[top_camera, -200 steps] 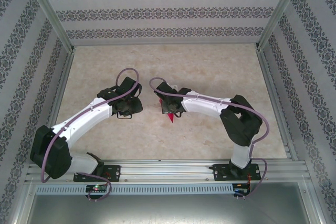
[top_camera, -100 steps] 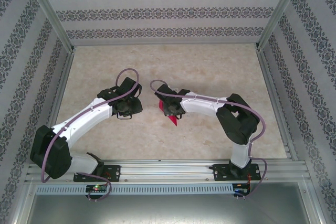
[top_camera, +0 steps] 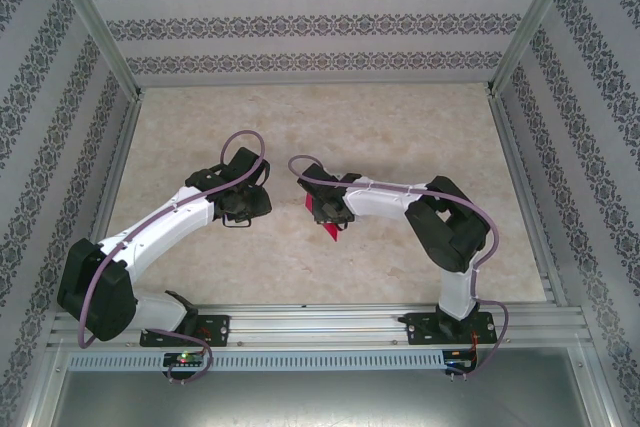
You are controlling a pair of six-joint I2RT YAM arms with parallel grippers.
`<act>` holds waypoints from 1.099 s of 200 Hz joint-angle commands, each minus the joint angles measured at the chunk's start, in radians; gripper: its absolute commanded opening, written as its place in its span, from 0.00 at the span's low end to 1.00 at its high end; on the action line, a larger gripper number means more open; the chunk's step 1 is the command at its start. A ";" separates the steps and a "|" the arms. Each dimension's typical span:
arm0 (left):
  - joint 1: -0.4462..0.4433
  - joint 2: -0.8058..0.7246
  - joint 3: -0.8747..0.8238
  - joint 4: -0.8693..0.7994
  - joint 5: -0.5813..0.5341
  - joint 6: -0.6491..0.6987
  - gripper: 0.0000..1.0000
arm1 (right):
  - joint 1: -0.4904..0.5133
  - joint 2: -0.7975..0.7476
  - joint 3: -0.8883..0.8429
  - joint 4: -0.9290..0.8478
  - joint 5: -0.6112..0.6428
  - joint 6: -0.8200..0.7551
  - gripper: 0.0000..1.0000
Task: Fold a paper plane with a square sheet of paper (pick it up from the middle)
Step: Move a paper plane to the center of the table, then reset both arms
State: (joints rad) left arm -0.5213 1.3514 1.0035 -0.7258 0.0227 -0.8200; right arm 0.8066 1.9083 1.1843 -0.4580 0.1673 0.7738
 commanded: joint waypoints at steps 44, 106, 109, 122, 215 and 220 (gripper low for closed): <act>0.015 0.012 -0.013 -0.011 0.000 -0.005 0.35 | 0.010 0.043 0.003 -0.027 -0.023 0.159 0.25; 0.016 -0.002 -0.006 -0.029 -0.055 0.015 0.36 | 0.010 -0.177 0.038 -0.041 -0.020 0.048 0.45; 0.016 -0.002 -0.005 -0.030 -0.060 0.017 0.36 | 0.011 -0.196 0.035 -0.039 -0.015 0.042 0.47; 0.017 -0.004 0.007 -0.045 -0.085 0.028 0.36 | 0.010 -0.266 0.024 -0.033 -0.001 0.021 0.52; 0.161 -0.018 0.006 -0.068 -0.476 0.124 0.75 | -0.246 -0.907 -0.481 0.251 0.566 -0.425 0.87; 0.192 -0.018 -0.003 -0.051 -0.471 0.129 0.79 | -0.290 -0.915 -0.514 0.289 0.545 -0.457 0.88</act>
State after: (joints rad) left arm -0.4332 1.3548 1.0145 -0.7784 -0.3149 -0.7334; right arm 0.6487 1.0271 0.8280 -0.3450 0.5903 0.5537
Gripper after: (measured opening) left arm 0.704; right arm 0.868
